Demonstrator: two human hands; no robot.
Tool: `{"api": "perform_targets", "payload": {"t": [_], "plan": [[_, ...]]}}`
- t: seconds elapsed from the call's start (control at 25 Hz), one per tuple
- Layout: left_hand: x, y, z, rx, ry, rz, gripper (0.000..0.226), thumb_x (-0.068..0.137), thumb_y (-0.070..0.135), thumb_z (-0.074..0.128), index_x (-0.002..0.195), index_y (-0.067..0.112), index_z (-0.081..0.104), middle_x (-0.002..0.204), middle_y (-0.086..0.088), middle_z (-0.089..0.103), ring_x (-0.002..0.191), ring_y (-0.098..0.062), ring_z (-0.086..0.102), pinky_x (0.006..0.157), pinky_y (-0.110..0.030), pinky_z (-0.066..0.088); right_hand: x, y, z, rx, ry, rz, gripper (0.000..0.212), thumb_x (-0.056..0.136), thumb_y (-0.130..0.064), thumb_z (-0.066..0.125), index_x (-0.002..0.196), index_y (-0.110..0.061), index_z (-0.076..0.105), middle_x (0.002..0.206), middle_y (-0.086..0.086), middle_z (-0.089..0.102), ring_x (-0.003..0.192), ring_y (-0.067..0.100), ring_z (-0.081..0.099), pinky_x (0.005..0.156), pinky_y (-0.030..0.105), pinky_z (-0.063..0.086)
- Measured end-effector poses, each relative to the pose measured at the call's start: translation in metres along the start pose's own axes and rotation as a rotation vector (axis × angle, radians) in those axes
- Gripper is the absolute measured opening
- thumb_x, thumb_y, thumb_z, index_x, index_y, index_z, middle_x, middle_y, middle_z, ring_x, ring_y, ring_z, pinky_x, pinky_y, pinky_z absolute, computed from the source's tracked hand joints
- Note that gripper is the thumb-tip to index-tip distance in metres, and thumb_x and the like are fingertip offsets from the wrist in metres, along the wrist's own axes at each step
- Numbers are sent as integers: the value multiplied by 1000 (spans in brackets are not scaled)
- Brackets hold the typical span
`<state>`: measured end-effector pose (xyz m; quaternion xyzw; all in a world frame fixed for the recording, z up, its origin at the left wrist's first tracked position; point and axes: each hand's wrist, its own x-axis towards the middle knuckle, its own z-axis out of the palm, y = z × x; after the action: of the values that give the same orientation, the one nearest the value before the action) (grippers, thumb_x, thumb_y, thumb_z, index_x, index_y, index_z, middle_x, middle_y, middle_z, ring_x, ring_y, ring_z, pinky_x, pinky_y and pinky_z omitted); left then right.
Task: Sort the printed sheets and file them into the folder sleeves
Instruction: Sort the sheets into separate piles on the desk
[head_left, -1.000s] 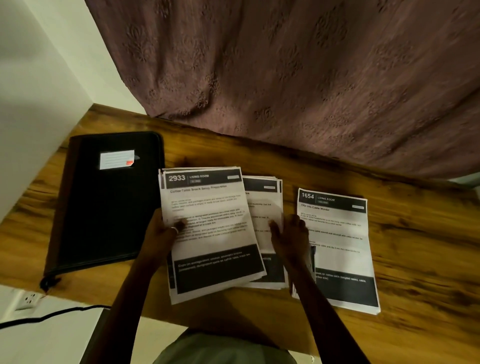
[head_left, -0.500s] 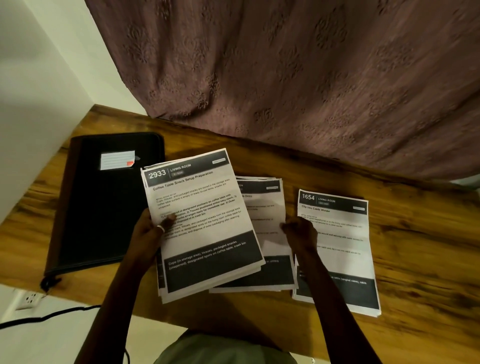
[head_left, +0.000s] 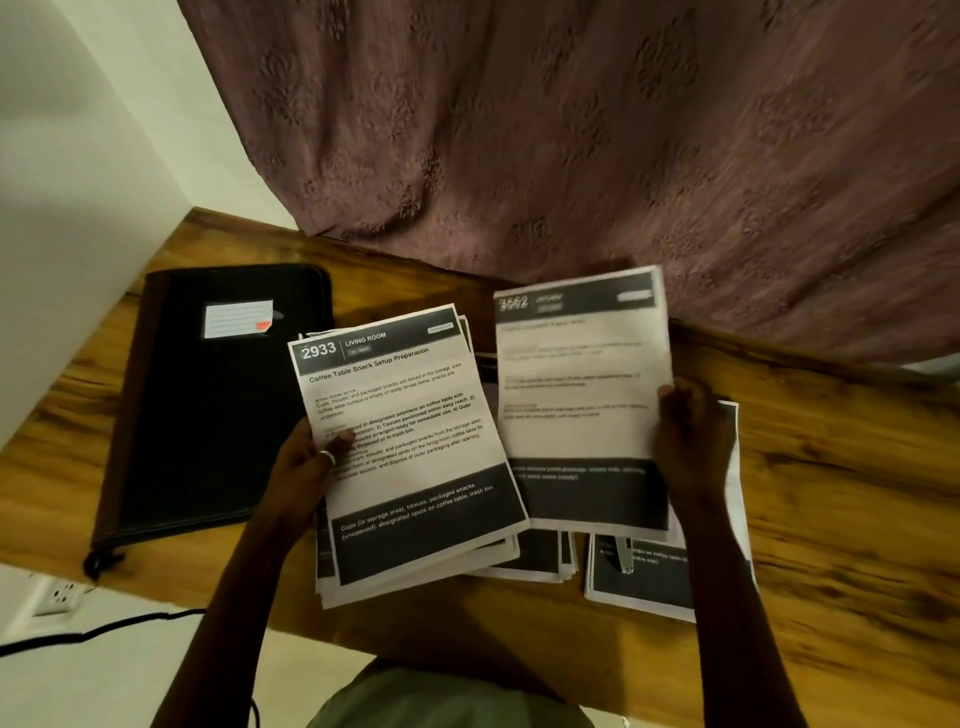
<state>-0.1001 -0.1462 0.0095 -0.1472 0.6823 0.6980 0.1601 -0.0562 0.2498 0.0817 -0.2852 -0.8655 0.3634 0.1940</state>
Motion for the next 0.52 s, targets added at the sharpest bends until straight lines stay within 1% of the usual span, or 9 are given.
{"api": "perform_targets", "payload": {"t": [0.04,0.12,0.2,0.24,0.32,0.4,0.48,0.52], "plan": [[1,-1,0,4,4,0,28,98,17,57,125,15,52,116,-13,69,96,-30,73,75,-48,61,5,-3,-7,48,45,40,25,102,-29,48,116,-11,60,108,5,66,95,18,63,76,28,50],[2,-2,2,10,14,-3,27,99,17,56,125,15,52,116,-12,69,96,-29,73,77,-49,61,11,-6,-15,236,81,112,23,101,-32,52,110,-13,61,101,1,68,88,16,65,77,36,56],[1,-2,4,21,17,4,27,100,16,55,126,14,52,116,-11,69,96,-28,73,76,-46,61,11,-7,-16,439,103,218,19,99,-32,57,103,-15,62,92,-3,68,81,13,64,78,38,58],[0,-2,4,24,19,11,26,100,16,55,126,14,52,115,-11,69,96,-28,73,73,-43,62,11,-5,-15,501,119,278,17,97,-32,58,101,-15,63,92,-2,69,84,14,66,81,39,58],[-1,-2,4,35,26,24,26,100,14,54,126,15,52,115,-10,68,96,-27,73,69,-36,62,7,1,-12,567,140,382,21,96,-34,60,101,-14,63,98,5,71,93,22,69,86,44,58],[-2,-1,3,38,25,38,27,100,13,54,127,16,52,115,-9,68,96,-25,72,68,-33,62,2,4,-9,647,121,454,27,96,-33,59,106,-7,61,102,10,71,96,27,71,84,45,59],[-2,-1,1,38,15,36,28,99,13,55,127,16,52,115,-9,68,95,-25,73,68,-34,62,-7,1,-3,677,57,451,26,98,-28,58,111,-6,62,104,10,71,98,26,70,82,41,59],[-2,-2,2,40,7,29,28,99,13,55,127,17,53,115,-10,68,95,-25,73,69,-35,62,-13,-3,2,618,13,404,24,98,-27,57,111,-8,62,105,7,70,97,22,69,79,37,58]]}}
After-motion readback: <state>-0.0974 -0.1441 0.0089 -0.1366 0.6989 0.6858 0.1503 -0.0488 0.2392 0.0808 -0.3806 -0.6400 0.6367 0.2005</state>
